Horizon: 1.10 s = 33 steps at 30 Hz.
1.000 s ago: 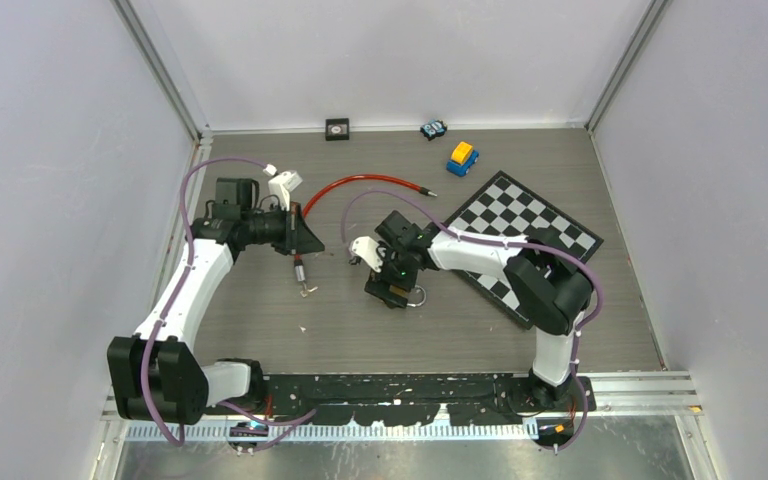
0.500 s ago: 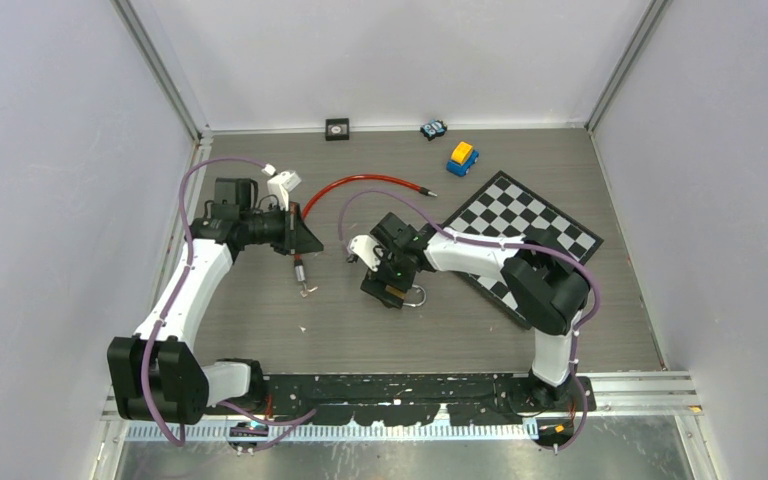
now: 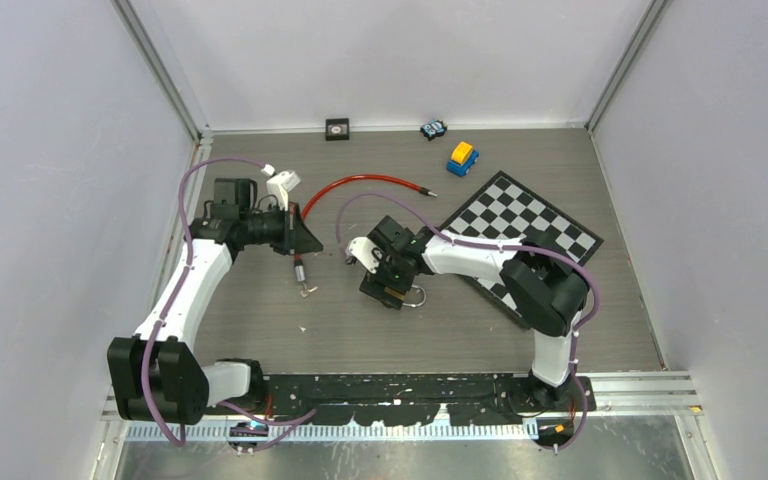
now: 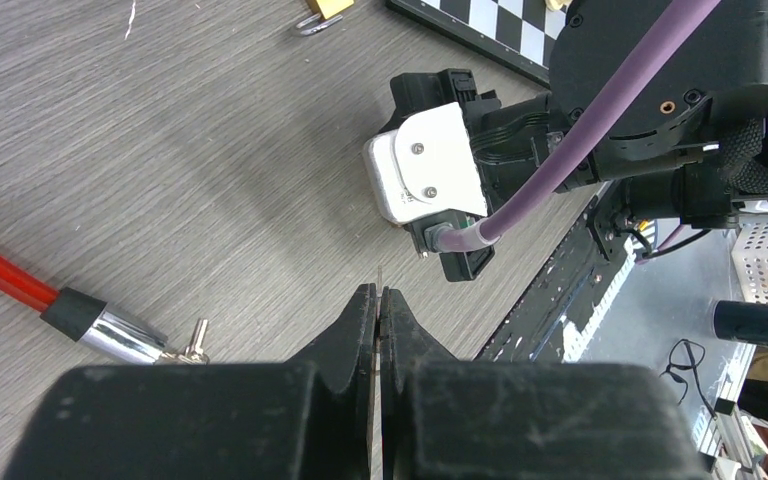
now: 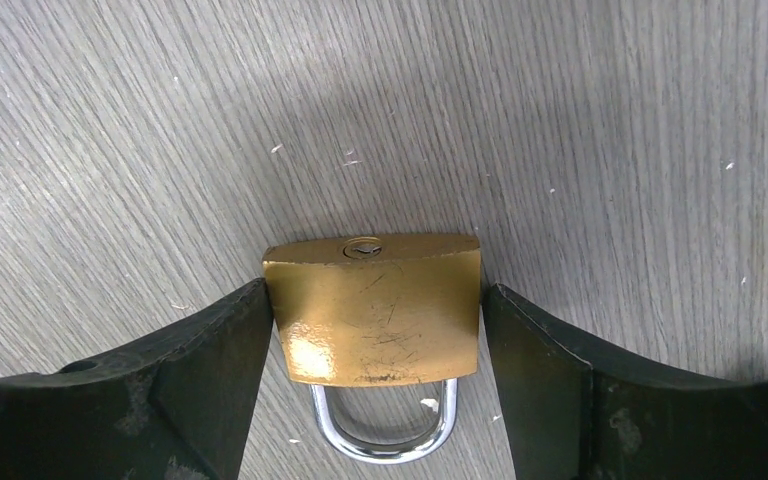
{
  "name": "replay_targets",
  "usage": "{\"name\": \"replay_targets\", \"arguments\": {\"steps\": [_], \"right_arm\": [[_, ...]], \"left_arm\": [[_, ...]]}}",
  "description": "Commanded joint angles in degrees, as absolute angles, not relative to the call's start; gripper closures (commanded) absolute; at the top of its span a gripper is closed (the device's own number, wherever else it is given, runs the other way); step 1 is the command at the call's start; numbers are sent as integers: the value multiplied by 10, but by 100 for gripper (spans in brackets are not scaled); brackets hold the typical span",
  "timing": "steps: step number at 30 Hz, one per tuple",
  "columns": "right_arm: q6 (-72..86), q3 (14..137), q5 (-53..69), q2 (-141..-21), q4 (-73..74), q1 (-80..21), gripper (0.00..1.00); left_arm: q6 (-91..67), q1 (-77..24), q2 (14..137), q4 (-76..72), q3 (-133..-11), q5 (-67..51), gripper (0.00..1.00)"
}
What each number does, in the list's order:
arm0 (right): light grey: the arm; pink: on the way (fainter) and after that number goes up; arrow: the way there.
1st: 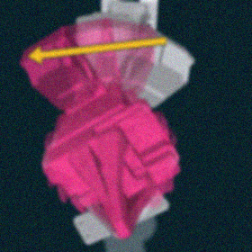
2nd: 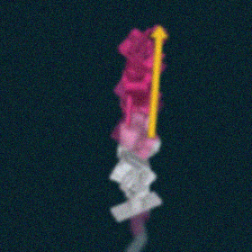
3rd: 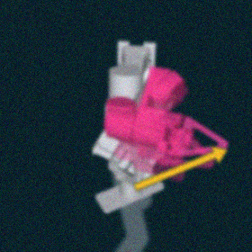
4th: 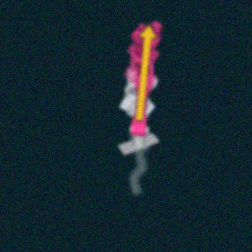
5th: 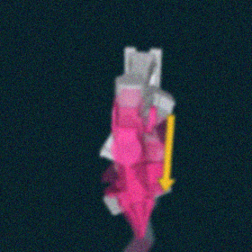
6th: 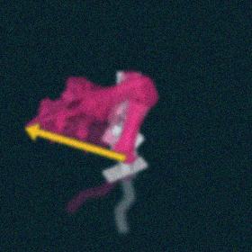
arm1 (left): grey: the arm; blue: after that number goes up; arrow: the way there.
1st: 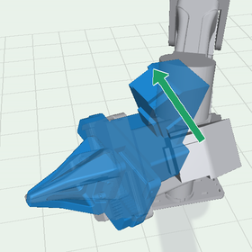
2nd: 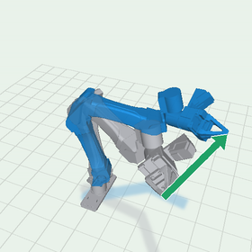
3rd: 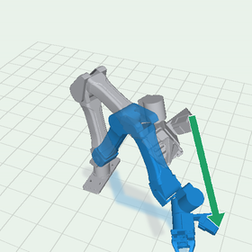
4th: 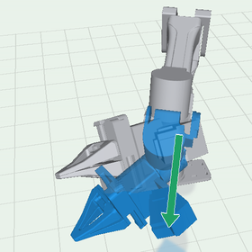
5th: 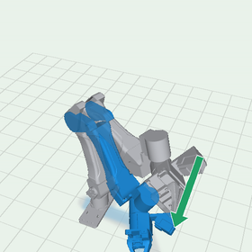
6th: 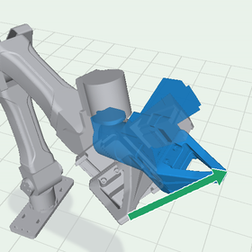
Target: Unlock with the key
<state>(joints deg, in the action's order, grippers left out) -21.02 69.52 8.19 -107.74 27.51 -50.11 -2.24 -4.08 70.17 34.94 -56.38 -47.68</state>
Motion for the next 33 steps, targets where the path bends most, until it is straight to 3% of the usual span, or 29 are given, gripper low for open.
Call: {"name": "replay_targets", "arguments": {"steps": [1, 33], "right_arm": [[-211, 666, 52, -1090, 329, -504, 20], [-200, 664, 30, -1097, 322, -517, 23]], "left_arm": [[-9, -36, 685, 352, -567, -494, 100], [-15, -33, 686, 346, -566, -502, 100]]}}
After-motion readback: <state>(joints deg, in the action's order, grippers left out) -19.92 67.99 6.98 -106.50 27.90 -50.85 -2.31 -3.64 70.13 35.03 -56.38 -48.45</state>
